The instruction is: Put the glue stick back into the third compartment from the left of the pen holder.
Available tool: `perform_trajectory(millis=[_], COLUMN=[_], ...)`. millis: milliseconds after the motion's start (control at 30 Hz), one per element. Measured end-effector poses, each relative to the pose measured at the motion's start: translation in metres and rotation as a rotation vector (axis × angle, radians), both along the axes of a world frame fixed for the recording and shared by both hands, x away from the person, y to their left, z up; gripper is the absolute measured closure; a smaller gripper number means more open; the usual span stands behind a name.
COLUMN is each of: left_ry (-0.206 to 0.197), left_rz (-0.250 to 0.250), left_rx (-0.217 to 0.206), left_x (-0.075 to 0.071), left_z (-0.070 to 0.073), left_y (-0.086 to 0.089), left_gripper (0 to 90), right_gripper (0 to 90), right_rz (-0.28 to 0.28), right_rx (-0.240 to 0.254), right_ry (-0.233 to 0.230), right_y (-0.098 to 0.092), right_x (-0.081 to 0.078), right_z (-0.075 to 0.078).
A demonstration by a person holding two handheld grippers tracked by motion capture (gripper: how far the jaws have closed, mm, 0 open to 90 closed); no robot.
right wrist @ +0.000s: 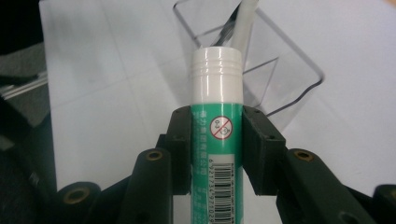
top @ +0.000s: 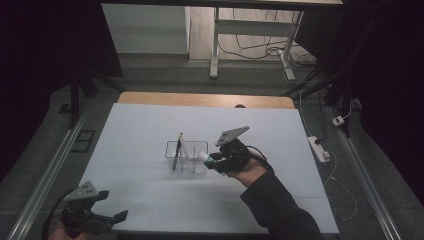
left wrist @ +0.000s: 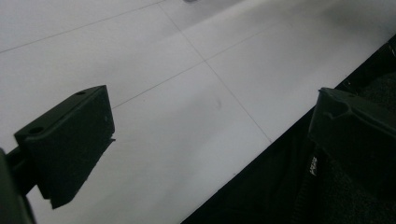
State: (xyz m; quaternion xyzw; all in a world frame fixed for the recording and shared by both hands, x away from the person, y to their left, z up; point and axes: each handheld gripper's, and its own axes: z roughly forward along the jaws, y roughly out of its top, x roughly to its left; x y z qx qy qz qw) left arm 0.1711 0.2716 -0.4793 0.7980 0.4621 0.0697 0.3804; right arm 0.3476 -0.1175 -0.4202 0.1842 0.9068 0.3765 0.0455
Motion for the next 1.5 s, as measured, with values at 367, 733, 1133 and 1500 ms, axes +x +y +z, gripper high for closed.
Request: perform_trajectory(millis=[367, 733, 1133, 1500], left_ry=[0.001, 0.002, 0.001, 0.001], left_rz=[-0.001, -0.001, -0.002, -0.002], left_rx=[-0.001, -0.002, -0.004, -0.005], left_x=[0.0, 0.0, 0.0, 0.0], left_z=[0.0, 0.0, 0.0, 0.0], left_y=[0.0, 0.0, 0.001, 0.001], left_gripper=[0.2, 0.2, 0.2, 0.2], right_gripper=[65.6, 65.6, 65.6, 65.5], right_rz=[-0.072, -0.125, -0.156, -0.169], right_rx=[0.087, 0.135, 0.159, 0.176], right_ry=[-0.07, -0.102, -0.134, -0.143], right_y=[0.009, 0.02, 0.033, 0.046], right_x=[0.009, 0.022, 0.032, 0.039], right_z=[0.007, 0.005, -0.002, -0.015])
